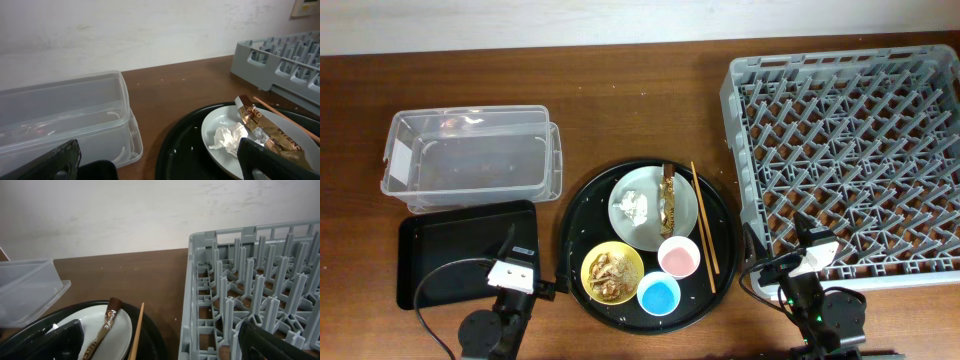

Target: Sort waste into correct bins and load items into the dishwasher rack

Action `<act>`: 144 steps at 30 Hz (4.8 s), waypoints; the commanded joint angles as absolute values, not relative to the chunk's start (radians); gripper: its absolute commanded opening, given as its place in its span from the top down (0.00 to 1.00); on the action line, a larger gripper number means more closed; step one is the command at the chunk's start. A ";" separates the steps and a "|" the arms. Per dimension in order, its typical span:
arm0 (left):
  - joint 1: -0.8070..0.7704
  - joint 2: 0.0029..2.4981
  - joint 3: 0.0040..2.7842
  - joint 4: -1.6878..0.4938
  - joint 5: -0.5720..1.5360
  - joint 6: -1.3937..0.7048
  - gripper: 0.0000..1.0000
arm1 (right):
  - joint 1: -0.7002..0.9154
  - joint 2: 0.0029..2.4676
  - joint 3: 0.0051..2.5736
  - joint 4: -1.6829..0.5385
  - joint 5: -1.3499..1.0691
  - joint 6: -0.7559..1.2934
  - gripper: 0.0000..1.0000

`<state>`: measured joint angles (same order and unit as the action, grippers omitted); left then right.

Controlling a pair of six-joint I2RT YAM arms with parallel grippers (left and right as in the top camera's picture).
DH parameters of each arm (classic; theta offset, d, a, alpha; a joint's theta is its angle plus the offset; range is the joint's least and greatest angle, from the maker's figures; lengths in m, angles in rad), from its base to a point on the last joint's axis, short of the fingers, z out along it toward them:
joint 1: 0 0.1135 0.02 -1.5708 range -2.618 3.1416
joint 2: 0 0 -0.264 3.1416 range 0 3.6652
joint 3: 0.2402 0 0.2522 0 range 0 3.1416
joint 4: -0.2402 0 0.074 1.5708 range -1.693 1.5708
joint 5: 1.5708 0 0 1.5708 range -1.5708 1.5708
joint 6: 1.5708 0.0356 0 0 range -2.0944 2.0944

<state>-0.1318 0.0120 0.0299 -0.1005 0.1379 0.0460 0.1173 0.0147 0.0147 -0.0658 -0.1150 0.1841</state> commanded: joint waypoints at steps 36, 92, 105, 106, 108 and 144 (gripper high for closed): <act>-0.137 0.007 0.023 -0.079 0.171 0.061 0.00 | 0.111 0.006 0.006 -0.064 -0.132 0.193 0.02; -0.695 1.695 1.372 -0.979 0.173 -0.223 0.99 | 0.111 0.791 1.380 -1.414 -0.149 0.376 0.02; -0.340 1.549 1.406 -0.842 1.574 -0.112 0.99 | 0.111 0.861 1.380 -1.067 -0.820 0.138 0.02; -0.347 1.549 1.406 -0.842 1.574 -0.112 1.00 | 0.111 0.870 1.380 -1.048 -0.889 0.103 0.02; -0.365 1.549 1.406 -0.838 1.574 -0.112 0.99 | 0.111 0.907 1.380 -1.037 -0.952 0.097 0.02; -0.392 1.549 1.406 -0.503 1.469 -0.162 0.99 | 0.218 1.023 1.380 -1.063 -1.178 0.082 0.32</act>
